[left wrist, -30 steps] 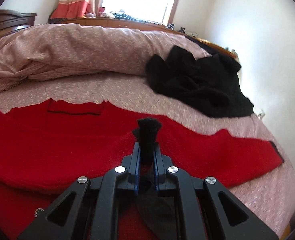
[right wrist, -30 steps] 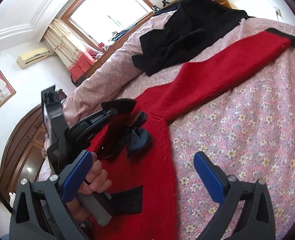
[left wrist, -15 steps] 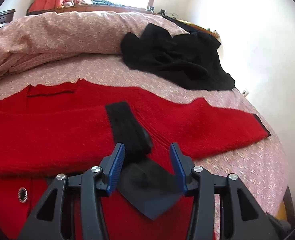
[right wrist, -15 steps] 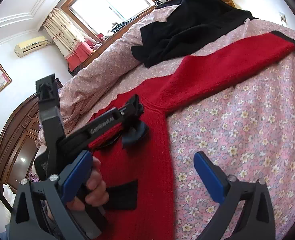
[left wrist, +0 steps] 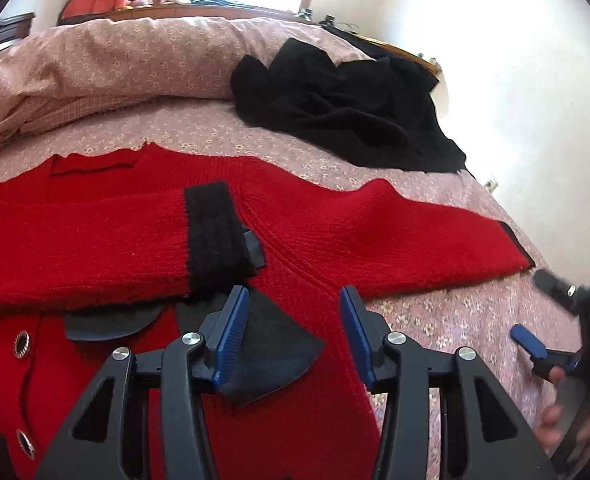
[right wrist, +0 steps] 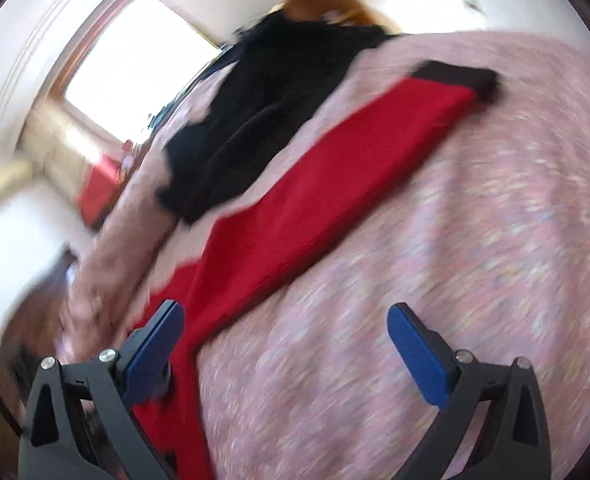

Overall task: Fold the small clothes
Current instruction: 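Fold the held sleeve across the cardigan body with the left gripper, then grasp the other sleeve cuff with the right gripper and fold it across the body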

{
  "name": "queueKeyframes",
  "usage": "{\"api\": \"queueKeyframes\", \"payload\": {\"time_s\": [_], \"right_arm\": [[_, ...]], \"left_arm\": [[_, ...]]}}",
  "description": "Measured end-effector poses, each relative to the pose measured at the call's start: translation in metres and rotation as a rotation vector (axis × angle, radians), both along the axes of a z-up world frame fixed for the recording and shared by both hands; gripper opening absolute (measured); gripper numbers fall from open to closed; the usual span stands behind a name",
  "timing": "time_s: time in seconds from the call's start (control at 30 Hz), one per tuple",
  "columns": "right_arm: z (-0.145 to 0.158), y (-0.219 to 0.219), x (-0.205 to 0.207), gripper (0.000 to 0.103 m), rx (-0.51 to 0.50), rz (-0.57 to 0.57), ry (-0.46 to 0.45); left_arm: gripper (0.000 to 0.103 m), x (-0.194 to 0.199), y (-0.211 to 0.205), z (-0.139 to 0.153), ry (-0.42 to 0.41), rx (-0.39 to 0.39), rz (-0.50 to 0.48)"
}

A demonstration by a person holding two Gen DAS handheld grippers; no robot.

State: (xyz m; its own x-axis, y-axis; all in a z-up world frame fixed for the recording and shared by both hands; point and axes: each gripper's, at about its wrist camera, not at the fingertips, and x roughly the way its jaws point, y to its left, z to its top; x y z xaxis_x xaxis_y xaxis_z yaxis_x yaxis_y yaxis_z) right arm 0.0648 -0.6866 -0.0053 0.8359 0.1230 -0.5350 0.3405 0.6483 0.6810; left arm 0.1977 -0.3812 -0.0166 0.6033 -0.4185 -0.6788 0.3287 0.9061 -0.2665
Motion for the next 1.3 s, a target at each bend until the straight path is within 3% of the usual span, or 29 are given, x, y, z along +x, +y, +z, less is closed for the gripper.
{"api": "queueKeyframes", "payload": {"time_s": [0.2, 0.27, 0.33, 0.47, 0.63, 0.73, 0.8, 0.83, 0.87, 0.93, 1.0, 1.07, 1.13, 1.3], "right_arm": [[-0.005, -0.086, -0.012, 0.103, 0.097, -0.169, -0.099], [-0.015, -0.108, -0.016, 0.103, 0.185, -0.185, -0.157], [-0.011, -0.115, -0.016, 0.103, 0.187, -0.186, -0.191], [-0.007, -0.129, 0.004, 0.103, 0.164, -0.221, -0.137], [-0.003, -0.159, 0.049, 0.097, 0.127, -0.211, -0.091], [-0.01, -0.173, 0.052, 0.074, 0.123, -0.224, -0.064], [-0.019, -0.179, 0.053, 0.017, 0.145, -0.21, -0.036], [-0.028, -0.184, 0.056, 0.01, 0.184, -0.201, -0.012], [-0.04, -0.189, 0.054, 0.01, 0.254, -0.212, -0.004], [-0.041, -0.192, 0.047, 0.01, 0.301, -0.225, -0.058], [-0.027, -0.184, 0.047, 0.01, 0.232, -0.209, -0.067], [-0.008, -0.169, 0.055, 0.01, 0.072, -0.197, -0.033], [0.008, -0.153, 0.062, 0.01, -0.027, -0.175, -0.008], [0.072, -0.079, 0.078, 0.01, -0.271, -0.069, -0.036]], "left_arm": [[0.041, 0.016, -0.022, -0.009, 0.033, -0.01, 0.027], [0.041, 0.023, -0.036, -0.011, 0.048, -0.032, 0.036], [0.041, 0.025, -0.047, -0.01, 0.042, -0.021, 0.054], [0.041, 0.023, -0.059, -0.007, 0.025, -0.019, 0.043], [0.041, 0.015, -0.058, -0.006, -0.009, 0.04, 0.006], [0.041, 0.013, -0.05, -0.003, -0.022, 0.051, 0.006], [0.041, 0.013, -0.043, 0.0, -0.015, 0.041, 0.011], [0.041, 0.013, -0.039, 0.001, -0.01, 0.038, 0.014], [0.041, 0.013, -0.034, 0.004, -0.007, 0.034, 0.018], [0.041, 0.012, -0.023, 0.009, -0.008, 0.027, 0.022], [0.041, 0.01, -0.007, 0.015, -0.016, 0.018, 0.018], [0.041, 0.009, 0.01, 0.018, -0.03, 0.028, 0.026], [0.041, 0.01, 0.03, 0.021, -0.041, 0.052, 0.042], [0.041, 0.012, 0.104, 0.045, -0.054, 0.066, 0.086]]}}
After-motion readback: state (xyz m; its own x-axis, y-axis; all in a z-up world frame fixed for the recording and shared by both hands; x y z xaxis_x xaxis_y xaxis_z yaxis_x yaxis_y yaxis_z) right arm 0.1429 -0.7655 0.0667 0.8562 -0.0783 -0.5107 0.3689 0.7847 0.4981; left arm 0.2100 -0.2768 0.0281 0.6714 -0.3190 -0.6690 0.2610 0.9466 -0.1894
